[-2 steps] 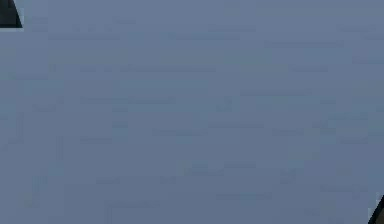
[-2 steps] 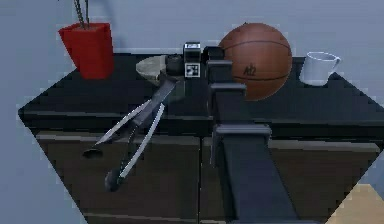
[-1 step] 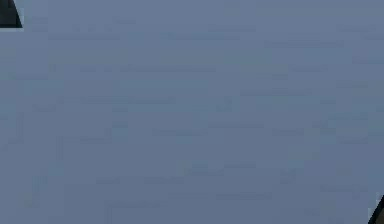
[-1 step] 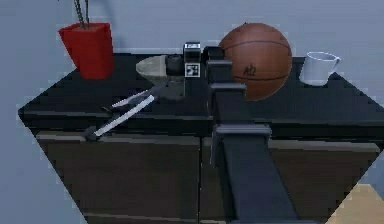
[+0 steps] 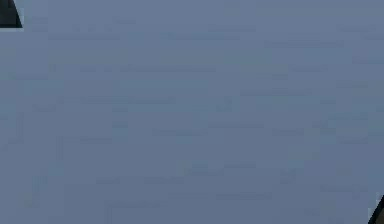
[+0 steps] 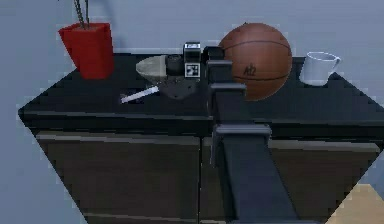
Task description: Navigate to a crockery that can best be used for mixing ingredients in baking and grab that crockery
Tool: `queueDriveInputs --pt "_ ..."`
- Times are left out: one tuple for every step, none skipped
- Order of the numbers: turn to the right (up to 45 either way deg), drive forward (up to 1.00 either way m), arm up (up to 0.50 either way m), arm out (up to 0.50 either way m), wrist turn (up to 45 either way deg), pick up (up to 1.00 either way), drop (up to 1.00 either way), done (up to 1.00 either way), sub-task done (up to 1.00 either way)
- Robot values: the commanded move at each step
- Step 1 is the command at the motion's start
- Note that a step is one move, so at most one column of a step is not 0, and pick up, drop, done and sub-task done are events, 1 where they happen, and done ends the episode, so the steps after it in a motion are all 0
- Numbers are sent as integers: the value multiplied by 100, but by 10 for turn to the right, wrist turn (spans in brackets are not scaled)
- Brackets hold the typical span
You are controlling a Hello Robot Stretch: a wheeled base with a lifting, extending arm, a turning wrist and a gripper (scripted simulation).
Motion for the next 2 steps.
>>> queueDriveInputs --pt "0 0 0 0 270 0 0 0 0" --pt "0 0 0 0 0 100 0 0 0"
